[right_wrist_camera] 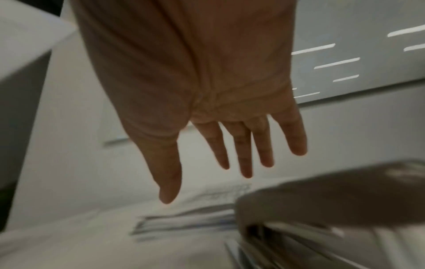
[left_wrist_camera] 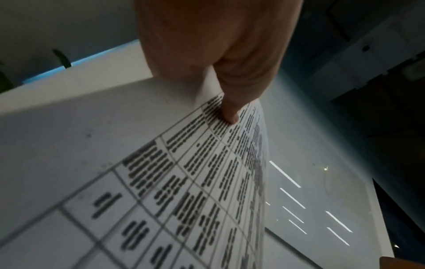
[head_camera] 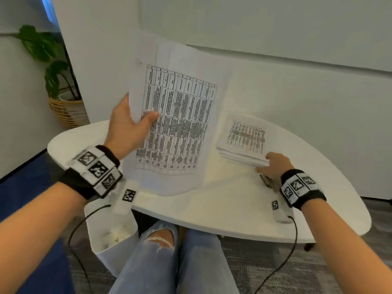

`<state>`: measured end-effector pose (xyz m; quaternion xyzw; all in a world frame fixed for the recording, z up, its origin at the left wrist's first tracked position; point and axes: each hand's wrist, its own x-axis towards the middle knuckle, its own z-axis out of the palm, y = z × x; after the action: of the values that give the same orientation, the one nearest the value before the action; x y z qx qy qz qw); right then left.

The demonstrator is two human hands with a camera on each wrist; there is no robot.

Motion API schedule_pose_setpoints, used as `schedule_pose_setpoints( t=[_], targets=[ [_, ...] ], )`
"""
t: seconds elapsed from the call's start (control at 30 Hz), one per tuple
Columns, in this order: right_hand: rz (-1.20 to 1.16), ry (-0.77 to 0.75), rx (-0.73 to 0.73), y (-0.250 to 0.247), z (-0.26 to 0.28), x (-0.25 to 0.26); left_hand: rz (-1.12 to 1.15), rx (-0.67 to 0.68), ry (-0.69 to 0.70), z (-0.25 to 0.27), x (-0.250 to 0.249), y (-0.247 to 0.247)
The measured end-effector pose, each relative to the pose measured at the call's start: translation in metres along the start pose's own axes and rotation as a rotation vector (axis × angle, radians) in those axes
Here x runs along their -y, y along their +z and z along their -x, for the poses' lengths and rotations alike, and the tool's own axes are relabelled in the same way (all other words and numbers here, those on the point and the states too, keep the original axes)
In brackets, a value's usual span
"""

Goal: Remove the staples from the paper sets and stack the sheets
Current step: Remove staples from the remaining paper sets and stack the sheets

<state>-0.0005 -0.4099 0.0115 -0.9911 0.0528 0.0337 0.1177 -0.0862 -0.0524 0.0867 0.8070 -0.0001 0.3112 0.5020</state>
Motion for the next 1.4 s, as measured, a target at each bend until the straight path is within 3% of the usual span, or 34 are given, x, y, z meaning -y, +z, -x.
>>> schedule_pose_setpoints(
  t=[0.07,0.17,0.3,0.4,0.5,0.63,0.73,0.83,0.97,1.2,1.4],
  targets=[
    [0.19,0.093,0.058,0.007,0.002,-0.006,-0.046,0.004,0.004,-0.004,0.003,-0.015],
    [0.299,0.108,0.087,0.016,0.006,-0.013,-0.079,0.005,0.011,-0.007,0.003,-0.034],
    [0.14,0.195,0.072,0.022,0.004,-0.021,-0.124,0.177,0.06,-0.004,-0.004,-0.034],
    [-0.122,0.273,0.02,0.018,0.002,-0.019,-0.14,0.278,0.038,-0.002,-0.005,-0.026],
    [-0.453,0.247,-0.221,-0.003,0.01,-0.004,-0.137,0.354,0.063,-0.001,-0.004,-0.014],
    [-0.966,0.051,-0.634,-0.046,0.035,0.028,-0.186,0.488,0.107,0.011,-0.011,0.01],
    [-1.29,-0.093,-0.747,-0.069,0.056,0.051,-0.292,0.611,0.152,0.021,-0.01,0.029],
    [-1.528,-0.228,-0.767,-0.074,0.072,0.07,-0.301,0.714,0.153,0.028,-0.006,0.045],
    [-1.672,-0.23,-0.722,-0.057,0.078,0.081,-0.266,0.778,0.15,0.042,-0.003,0.06],
    [-1.719,-0.168,-0.556,-0.041,0.076,0.096,-0.246,0.805,0.134,0.053,-0.006,0.065],
    [-1.728,-0.235,-0.534,-0.039,0.079,0.108,-0.264,0.808,0.125,0.053,-0.004,0.065]
  ],
)
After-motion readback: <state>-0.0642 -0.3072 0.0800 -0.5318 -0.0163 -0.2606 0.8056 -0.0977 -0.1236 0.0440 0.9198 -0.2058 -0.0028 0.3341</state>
